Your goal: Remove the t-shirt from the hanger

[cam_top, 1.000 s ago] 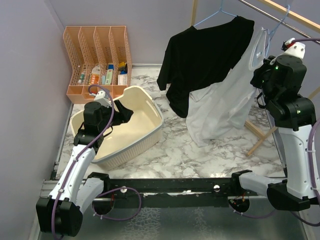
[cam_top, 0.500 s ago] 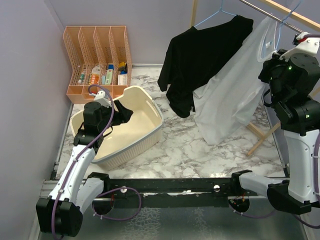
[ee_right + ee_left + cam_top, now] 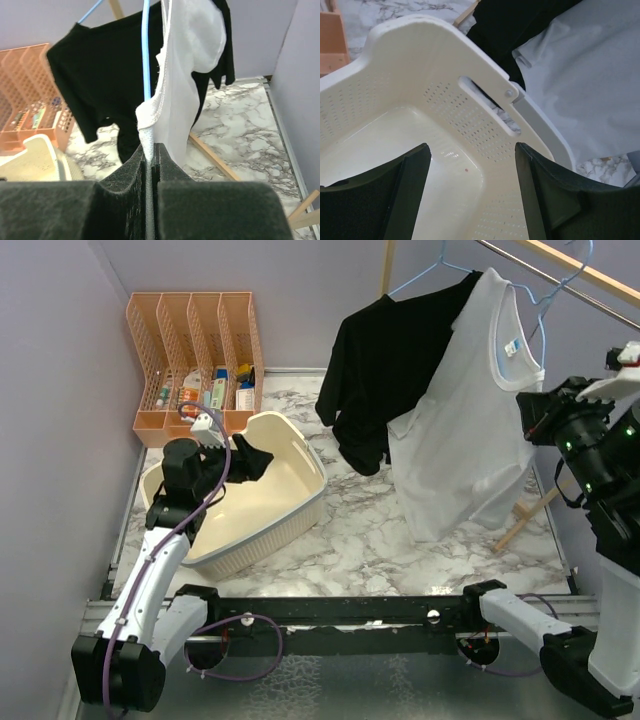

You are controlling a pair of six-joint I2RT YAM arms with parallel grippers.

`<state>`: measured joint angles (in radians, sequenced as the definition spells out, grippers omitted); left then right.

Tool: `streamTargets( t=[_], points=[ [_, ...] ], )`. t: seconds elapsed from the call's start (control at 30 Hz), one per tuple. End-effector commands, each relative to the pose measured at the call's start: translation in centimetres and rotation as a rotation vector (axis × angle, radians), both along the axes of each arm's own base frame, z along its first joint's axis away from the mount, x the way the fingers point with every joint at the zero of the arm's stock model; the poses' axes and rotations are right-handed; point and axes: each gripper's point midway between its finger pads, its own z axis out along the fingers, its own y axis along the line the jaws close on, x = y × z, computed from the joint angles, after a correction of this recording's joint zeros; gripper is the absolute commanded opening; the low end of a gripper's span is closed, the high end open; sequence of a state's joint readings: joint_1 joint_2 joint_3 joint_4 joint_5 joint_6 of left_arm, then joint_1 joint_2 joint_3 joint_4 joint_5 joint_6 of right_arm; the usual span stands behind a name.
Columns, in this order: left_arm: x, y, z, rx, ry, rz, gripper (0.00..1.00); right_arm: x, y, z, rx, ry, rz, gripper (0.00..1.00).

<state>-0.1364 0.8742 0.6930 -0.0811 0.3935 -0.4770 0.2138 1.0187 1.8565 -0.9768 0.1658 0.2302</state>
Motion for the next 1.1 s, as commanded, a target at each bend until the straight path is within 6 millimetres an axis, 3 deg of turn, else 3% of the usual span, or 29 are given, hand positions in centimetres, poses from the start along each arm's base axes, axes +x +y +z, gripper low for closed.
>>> streamTargets(
  t=[0.0, 0.2, 0.3, 0.4, 0.5, 0.67, 0.87, 1.07],
  points=[
    [0.5, -2.3, 7.0, -0.053, -0.213, -0.156, 0.72, -2.5, 3.2, 0.2, -0.001, -0.012, 0.217, 0.01],
    [-2.3, -6.3, 17.5, -0.133, -0.473, -0.469, 0.72, -4.9, 9.3, -2.9, -0.009, 0.065, 0.616, 0.01],
    [-4.0, -8.3, 20.7, -0.138, -0.558, -0.618, 0.72, -6.5, 11.8, -5.2, 0.028, 0.114, 0.802, 0.01],
    [-6.0, -10.7, 22.7, -0.122, -0.626, -0.760, 0.72, -7.8, 13.2, -7.2, 0.058, 0.158, 0.925, 0.01],
    [-8.1, -13.5, 23.7, -0.115, -0.679, -0.906, 0.73, -8.6, 13.8, -8.6, 0.075, 0.182, 0.987, 0.01],
    [-7.9, -17.5, 23.3, -0.040, -0.662, -1.032, 0.72, -10.2, 14.1, -8.6, 0.065, 0.151, 1.051, 0.01],
    [-7.1, -18.7, 22.8, -0.034, -0.647, -1.129, 0.69, -12.6, 14.3, -8.3, 0.060, 0.103, 1.124, 0.01],
    [-8.5, -18.9, 23.3, -0.099, -0.656, -1.240, 0.66, -13.2, 14.1, -9.1, 0.056, 0.101, 1.116, 0.01]
  ],
)
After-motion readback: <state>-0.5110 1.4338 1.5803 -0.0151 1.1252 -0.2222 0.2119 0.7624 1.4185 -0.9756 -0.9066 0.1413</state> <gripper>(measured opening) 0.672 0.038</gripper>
